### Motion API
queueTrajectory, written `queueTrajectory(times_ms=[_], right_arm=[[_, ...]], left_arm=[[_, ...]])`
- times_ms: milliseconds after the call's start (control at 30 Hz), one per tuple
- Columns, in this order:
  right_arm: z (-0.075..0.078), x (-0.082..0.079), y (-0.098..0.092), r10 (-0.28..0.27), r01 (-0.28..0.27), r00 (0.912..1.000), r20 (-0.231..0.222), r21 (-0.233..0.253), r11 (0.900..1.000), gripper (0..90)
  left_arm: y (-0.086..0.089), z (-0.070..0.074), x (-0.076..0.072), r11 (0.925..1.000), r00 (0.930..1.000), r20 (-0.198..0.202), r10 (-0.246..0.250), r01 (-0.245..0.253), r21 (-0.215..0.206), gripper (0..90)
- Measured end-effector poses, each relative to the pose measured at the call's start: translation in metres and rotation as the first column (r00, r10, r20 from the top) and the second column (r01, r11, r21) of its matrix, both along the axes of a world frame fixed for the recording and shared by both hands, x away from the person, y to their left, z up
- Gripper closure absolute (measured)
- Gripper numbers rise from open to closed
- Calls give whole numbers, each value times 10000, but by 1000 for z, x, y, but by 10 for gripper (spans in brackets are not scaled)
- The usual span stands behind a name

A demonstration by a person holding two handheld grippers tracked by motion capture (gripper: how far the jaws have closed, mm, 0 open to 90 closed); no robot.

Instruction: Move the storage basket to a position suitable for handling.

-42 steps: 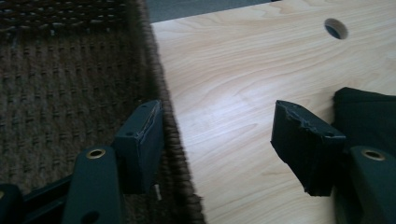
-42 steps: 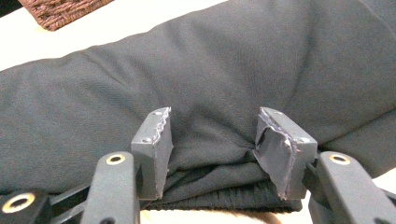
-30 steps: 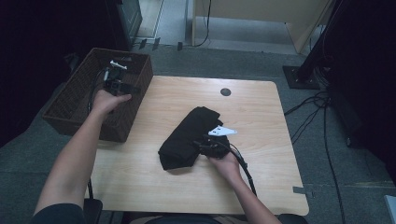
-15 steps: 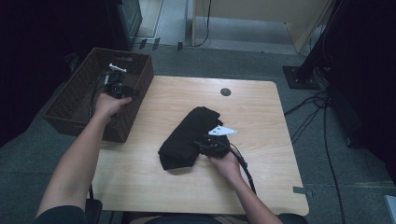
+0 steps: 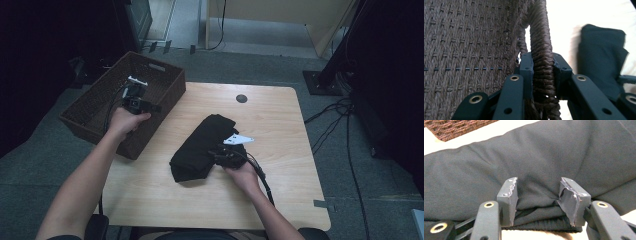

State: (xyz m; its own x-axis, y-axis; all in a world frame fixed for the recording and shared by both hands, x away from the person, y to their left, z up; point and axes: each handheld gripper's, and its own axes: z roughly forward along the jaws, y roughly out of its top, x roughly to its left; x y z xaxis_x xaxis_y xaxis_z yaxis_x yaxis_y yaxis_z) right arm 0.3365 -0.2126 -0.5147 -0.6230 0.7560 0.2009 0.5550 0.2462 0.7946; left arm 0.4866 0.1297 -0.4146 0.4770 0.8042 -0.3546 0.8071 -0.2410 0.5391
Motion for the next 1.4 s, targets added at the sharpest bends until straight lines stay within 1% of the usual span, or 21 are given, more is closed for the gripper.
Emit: queueTrajectory(times_ms=[333,400,467,500,567,633,667,733,800,833,867,900,933,1033,1067,1100,1133,1200,1233,1333,1400], right_arm=[[0,0,0,5,-5,10000,-23,19,10000,491],[0,0,0,4,-4,10000,-25,21,10000,491],[0,0,0,0,0,10000,-18,21,10000,491],[0,0,0,-12,12,10000,2,21,10000,491],[0,0,0,-1,1,10000,-3,35,10000,491],[0,0,0,-10,10,10000,6,42,10000,491],[0,0,0,-10,10,10000,6,42,10000,491],[0,0,0,-11,11,10000,12,40,10000,491],[0,0,0,-9,9,10000,8,46,10000,491],[0,0,0,-19,19,10000,25,46,10000,491],[0,0,0,-11,11,10000,21,44,10000,491],[-1,0,-1,-2,2,10000,8,55,10000,493],[-1,0,-1,-2,2,10000,8,55,10000,493],[0,0,0,-2,1,10000,18,45,10000,493],[0,0,0,-2,1,10000,18,45,10000,493],[0,0,0,-7,7,10000,14,52,10000,493],[0,0,0,-14,13,10000,15,50,10000,493],[0,0,0,-14,14,10000,17,50,10000,493],[0,0,0,-7,7,10000,14,44,10000,493],[0,0,-1,12,-12,10000,-5,41,10000,493],[0,0,-1,30,-30,10000,-11,46,10000,493]], left_arm=[[-21,1,-17,9981,9983,78,-577,575,205,746],[-29,1,-23,9963,9969,192,-767,758,414,746],[-32,1,-24,9959,9965,199,-806,797,426,746],[-34,1,-26,9966,9968,115,-794,791,239,745],[-35,0,-27,9963,9963,140,-846,843,172,743],[-36,0,-29,9956,9956,217,-910,904,255,741],[-36,0,-28,9958,9958,198,-897,893,213,741],[-35,0,-28,9963,9960,261,-857,856,19,719],[-36,5,-31,9959,9941,601,-908,907,38,661],[-37,6,-32,9958,9937,654,-912,908,89,633],[-39,9,-35,9950,9918,823,-981,962,263,618],[-41,12,-36,9943,9900,962,-1035,1004,367,566],[-42,15,-38,9936,9883,1085,-1076,1033,447,566],[-46,23,-43,9932,9848,1352,-1090,1025,547,501],[-46,25,-44,9923,9822,1478,-1160,1080,612,501],[-47,29,-47,9933,9810,1595,-1100,1027,537,498],[-47,31,-48,9940,9810,1632,-1049,981,489,479],[-48,34,-51,9927,9802,1569,-1207,1188,217,492],[-51,36,-54,9914,9782,1616,-1307,1288,219,492],[-63,40,-62,9834,9659,1849,-1813,1788,305,474],[-70,38,-64,9796,9634,1773,-2010,1970,402,454]])
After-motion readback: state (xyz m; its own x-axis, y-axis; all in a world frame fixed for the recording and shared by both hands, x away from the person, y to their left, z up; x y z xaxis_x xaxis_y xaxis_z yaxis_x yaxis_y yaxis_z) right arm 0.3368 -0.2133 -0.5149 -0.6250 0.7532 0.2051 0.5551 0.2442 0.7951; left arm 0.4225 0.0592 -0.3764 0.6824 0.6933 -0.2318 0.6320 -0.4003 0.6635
